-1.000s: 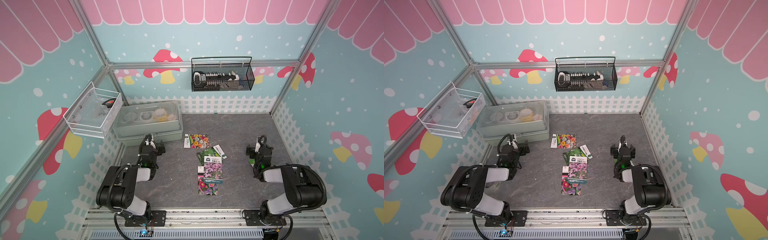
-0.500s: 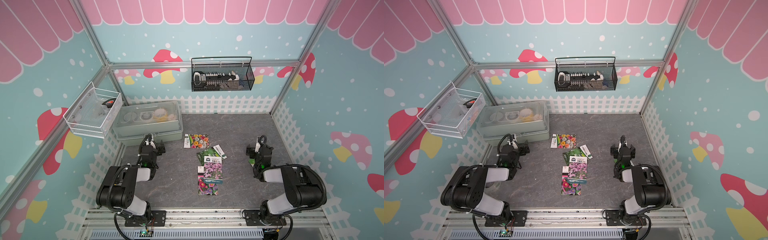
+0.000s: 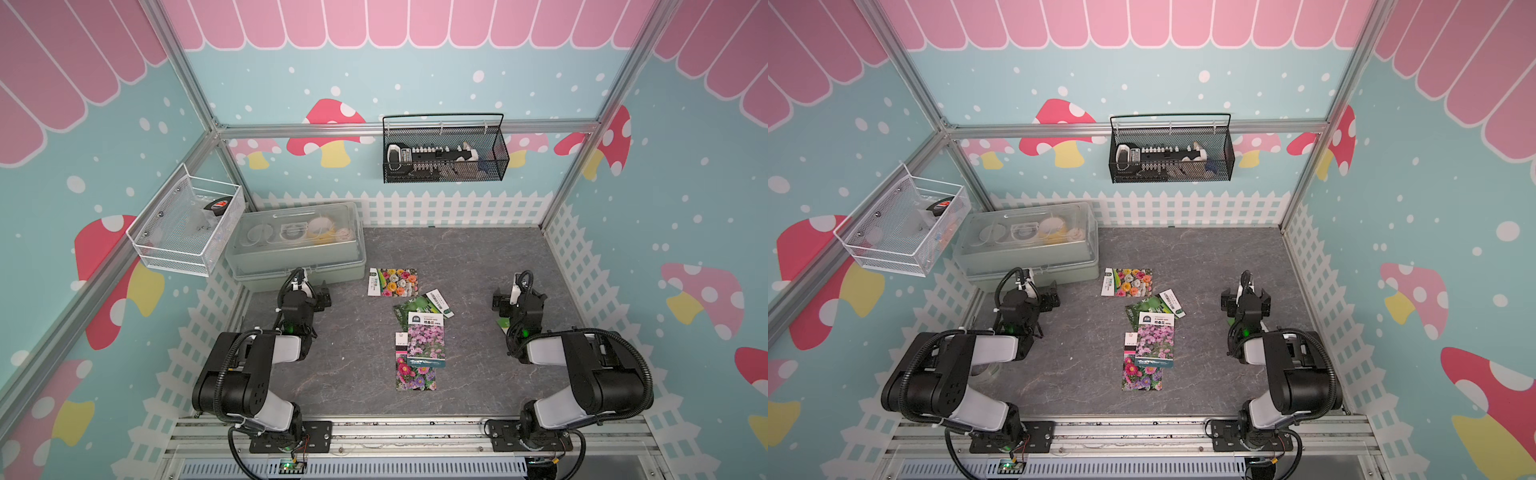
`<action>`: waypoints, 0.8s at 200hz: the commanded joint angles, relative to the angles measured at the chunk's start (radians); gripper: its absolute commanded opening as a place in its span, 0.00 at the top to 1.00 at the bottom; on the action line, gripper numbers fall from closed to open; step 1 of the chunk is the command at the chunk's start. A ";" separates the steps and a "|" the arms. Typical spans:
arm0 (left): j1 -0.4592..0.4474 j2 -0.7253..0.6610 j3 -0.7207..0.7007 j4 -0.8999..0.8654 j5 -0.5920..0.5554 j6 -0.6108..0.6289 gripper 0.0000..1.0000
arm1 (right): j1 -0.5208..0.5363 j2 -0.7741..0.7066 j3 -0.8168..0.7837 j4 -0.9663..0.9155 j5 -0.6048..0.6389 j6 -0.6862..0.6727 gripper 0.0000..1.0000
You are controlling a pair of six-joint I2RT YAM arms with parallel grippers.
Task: Arrange the seed packets in a row
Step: Pick up the seed packet from the center of the board.
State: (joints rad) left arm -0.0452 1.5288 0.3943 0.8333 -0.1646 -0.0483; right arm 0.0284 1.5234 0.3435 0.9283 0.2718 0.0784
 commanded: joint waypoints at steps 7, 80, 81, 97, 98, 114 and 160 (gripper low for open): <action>-0.007 -0.008 0.012 -0.003 -0.029 0.014 0.01 | 0.006 -0.024 0.016 -0.018 0.007 -0.018 0.00; -0.073 -0.028 -0.040 0.090 -0.199 0.034 0.01 | 0.017 -0.270 0.266 -0.696 0.124 0.105 0.01; -0.074 -0.029 -0.039 0.089 -0.202 0.033 0.01 | 0.020 -0.272 0.270 -0.696 0.122 0.108 0.01; -0.071 -0.050 -0.012 0.030 -0.194 0.038 0.01 | 0.028 -0.317 0.314 -0.798 0.061 0.151 0.00; -0.072 -0.052 -0.008 0.024 -0.191 0.042 0.01 | 0.027 -0.322 0.316 -0.803 0.053 0.153 0.00; -0.095 -0.086 0.057 -0.129 -0.180 0.078 0.01 | 0.032 -0.362 0.347 -0.881 -0.053 0.188 0.01; -0.151 -0.205 0.222 -0.500 -0.162 0.076 0.01 | 0.039 -0.350 0.428 -1.042 -0.277 0.268 0.01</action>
State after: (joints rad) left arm -0.1879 1.3804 0.5137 0.6037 -0.3325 0.0311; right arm 0.0551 1.1572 0.7406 0.0391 0.1387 0.2699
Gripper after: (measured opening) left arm 0.992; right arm 0.992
